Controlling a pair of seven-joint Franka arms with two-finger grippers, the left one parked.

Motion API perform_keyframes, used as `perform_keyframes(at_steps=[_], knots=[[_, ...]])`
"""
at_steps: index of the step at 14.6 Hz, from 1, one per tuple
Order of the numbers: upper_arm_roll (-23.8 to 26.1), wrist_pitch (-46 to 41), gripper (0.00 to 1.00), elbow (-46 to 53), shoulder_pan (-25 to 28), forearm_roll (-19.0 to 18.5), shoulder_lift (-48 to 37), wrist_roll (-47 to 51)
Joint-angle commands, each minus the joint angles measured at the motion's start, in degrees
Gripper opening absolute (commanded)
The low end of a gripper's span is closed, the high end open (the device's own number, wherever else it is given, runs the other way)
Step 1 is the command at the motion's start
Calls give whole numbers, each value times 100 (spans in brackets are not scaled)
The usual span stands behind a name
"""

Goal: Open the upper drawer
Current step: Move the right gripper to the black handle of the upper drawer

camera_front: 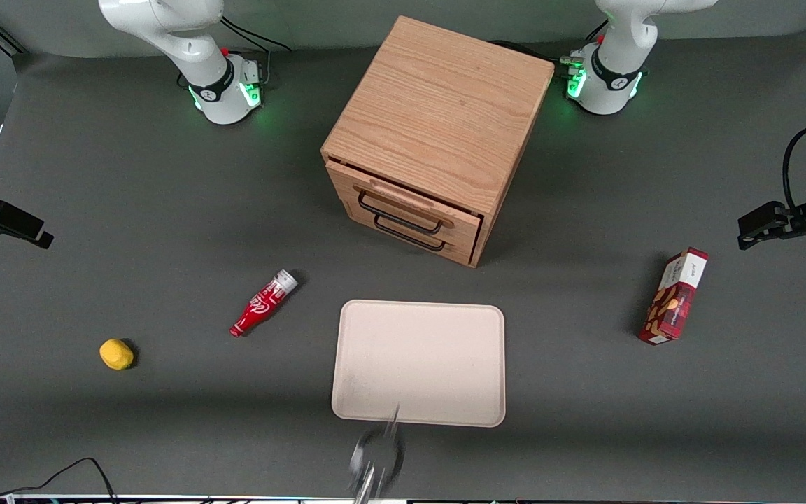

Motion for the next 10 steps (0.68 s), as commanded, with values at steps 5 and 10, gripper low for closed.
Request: perform_keyframes(at_steps=[5, 10], knots=[[614, -239, 100, 222, 180, -231, 72, -24], [2114, -257, 100, 310, 305, -452, 221, -1641]])
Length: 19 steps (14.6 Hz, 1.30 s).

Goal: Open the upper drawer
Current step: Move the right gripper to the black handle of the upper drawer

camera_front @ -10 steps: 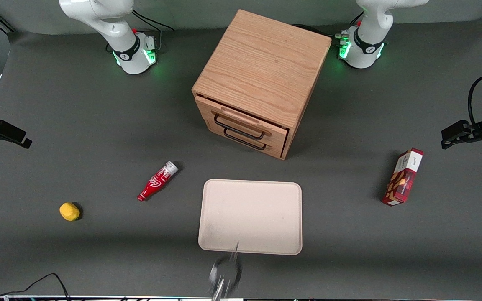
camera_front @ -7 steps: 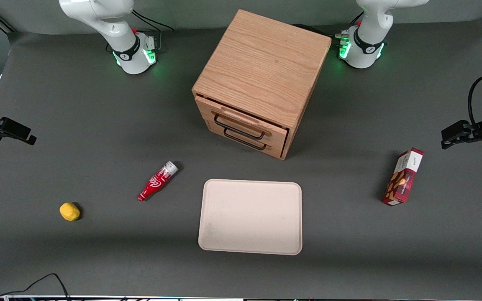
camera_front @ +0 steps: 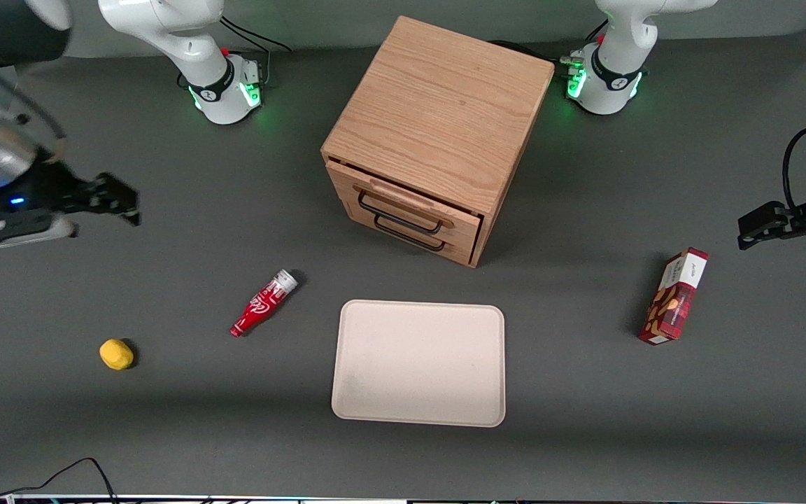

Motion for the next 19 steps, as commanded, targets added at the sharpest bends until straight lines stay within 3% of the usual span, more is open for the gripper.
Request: perform_keyframes(at_steps=[1, 4, 7, 13, 19], knots=[[853, -137, 100, 303, -11, -141, 335, -569], [1698, 91, 100, 672, -11, -124, 993, -569], [2016, 758, 100, 752, 260, -88, 1538, -534], [2052, 1576, 100, 1069, 1008, -97, 2462, -613], [2069, 2289, 100, 709, 1071, -124, 2621, -1147]])
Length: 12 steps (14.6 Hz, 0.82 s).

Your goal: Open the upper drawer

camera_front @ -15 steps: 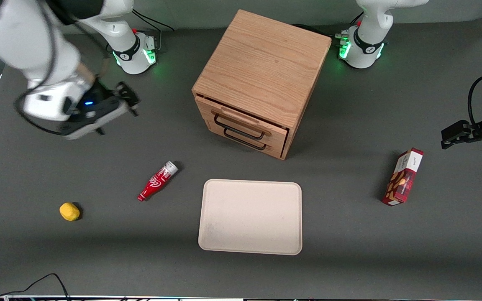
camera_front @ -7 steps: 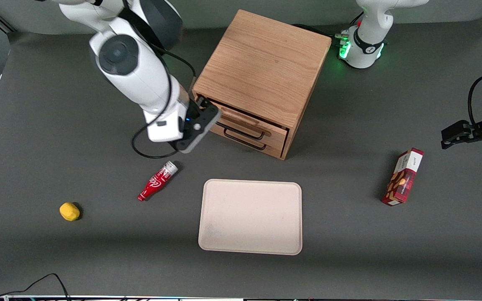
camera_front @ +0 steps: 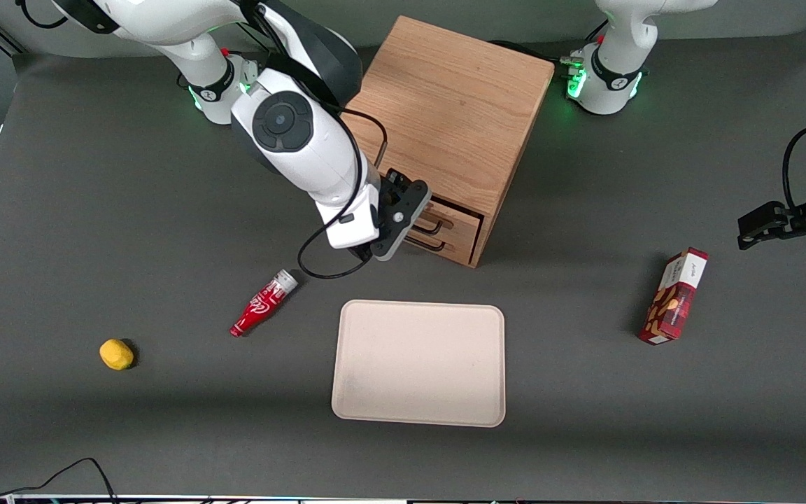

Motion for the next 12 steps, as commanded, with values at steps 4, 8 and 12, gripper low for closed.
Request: perform_keyframes(at_steps=[4, 8, 12], knots=[[51, 376, 100, -378, -59, -55, 61, -535], [164, 630, 100, -773, -251, -29, 70, -694], [192, 815, 100, -880, -349, -38, 79, -947]])
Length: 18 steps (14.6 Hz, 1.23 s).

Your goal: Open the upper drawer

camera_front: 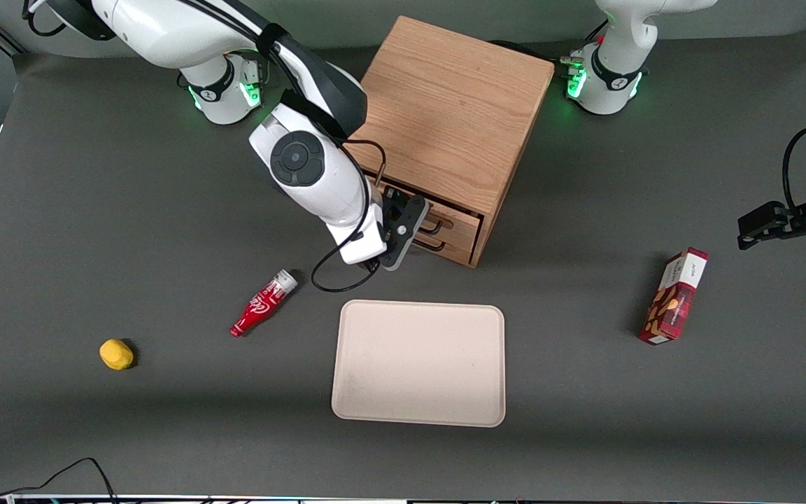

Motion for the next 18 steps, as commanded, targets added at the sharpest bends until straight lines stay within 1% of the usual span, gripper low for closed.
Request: perform_keyframes(at_steps=[1, 3, 6, 7, 9, 11, 18], knots=[[67, 108, 100, -32, -147, -46, 8, -492], [40, 108, 100, 90, -218, -133, 86, -678], [31, 108, 100, 512, -227, -782, 455, -810], [22, 117, 100, 644, -227, -880, 543, -819], [5, 108, 100, 986, -270, -942, 763, -1142], [-188, 117, 100, 1285, -306, -934, 895, -1267], [-540, 117, 100, 1822, -385, -925, 1019, -1662]])
